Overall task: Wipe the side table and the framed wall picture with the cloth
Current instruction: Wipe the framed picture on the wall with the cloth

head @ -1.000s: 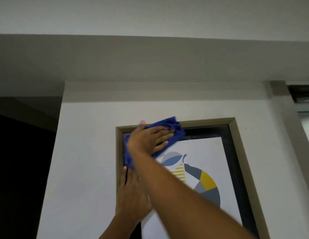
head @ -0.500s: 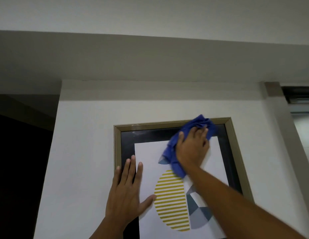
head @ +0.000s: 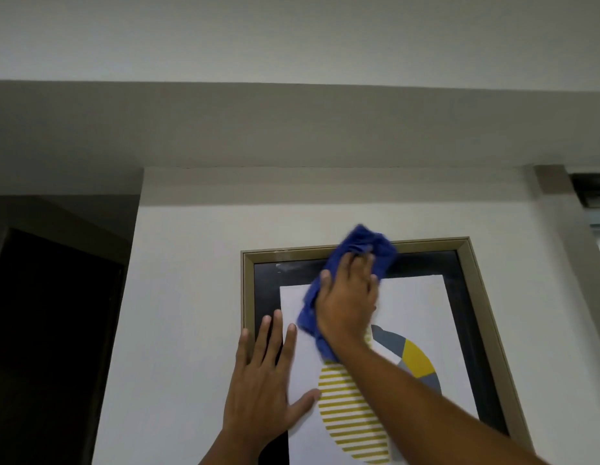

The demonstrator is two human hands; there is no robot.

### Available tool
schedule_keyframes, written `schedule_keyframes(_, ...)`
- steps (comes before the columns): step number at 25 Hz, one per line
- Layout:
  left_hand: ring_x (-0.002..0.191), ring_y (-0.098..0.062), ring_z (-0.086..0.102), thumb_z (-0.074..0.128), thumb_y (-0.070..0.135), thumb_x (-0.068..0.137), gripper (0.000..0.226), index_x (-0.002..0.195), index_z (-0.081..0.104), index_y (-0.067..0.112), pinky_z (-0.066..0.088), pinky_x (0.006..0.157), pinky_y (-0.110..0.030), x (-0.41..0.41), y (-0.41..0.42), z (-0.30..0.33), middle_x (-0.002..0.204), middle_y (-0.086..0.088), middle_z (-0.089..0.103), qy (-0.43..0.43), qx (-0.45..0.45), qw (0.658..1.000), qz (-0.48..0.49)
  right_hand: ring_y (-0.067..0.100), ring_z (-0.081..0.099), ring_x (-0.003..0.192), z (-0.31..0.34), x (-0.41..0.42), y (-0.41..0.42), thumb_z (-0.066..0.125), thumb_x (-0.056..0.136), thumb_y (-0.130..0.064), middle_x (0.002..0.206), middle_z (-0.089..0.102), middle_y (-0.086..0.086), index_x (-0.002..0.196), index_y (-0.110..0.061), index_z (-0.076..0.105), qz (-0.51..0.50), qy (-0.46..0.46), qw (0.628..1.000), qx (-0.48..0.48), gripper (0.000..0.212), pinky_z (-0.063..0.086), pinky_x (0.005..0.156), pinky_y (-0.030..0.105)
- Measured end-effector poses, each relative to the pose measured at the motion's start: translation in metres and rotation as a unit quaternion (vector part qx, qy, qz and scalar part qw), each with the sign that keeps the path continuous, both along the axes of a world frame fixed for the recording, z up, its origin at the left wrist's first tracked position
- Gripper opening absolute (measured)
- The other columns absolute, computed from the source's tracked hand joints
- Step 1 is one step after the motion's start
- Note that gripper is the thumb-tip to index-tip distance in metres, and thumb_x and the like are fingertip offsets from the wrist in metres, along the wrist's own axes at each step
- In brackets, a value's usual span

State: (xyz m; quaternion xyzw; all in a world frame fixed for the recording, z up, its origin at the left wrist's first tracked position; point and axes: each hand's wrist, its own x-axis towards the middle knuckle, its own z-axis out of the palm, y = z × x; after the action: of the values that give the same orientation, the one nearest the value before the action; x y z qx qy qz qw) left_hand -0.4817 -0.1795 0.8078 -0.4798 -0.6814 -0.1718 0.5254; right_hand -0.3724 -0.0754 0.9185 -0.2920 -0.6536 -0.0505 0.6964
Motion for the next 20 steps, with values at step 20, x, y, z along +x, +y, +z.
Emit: schedule_keyframes(20, 0.150, -0.036, 0.017, 0.033, 0.085, 0.082, 0.103, 0.155, 0.023, 0.013, 0.012, 0.115, -0.056, 0.001, 0.001, -0.002, 0.164, -0.013, 0.017, -0.002, 0.000, 1.000, 0.006, 0.036, 0.031, 0.142, 0.004, 0.092, 0.084, 0.037, 0.099, -0.038, 0.157, 0.029, 0.016, 0.145, -0.005, 0.039, -0.045, -0.087, 0.989, 0.113, 0.057, 0.044, 0.098, 0.050)
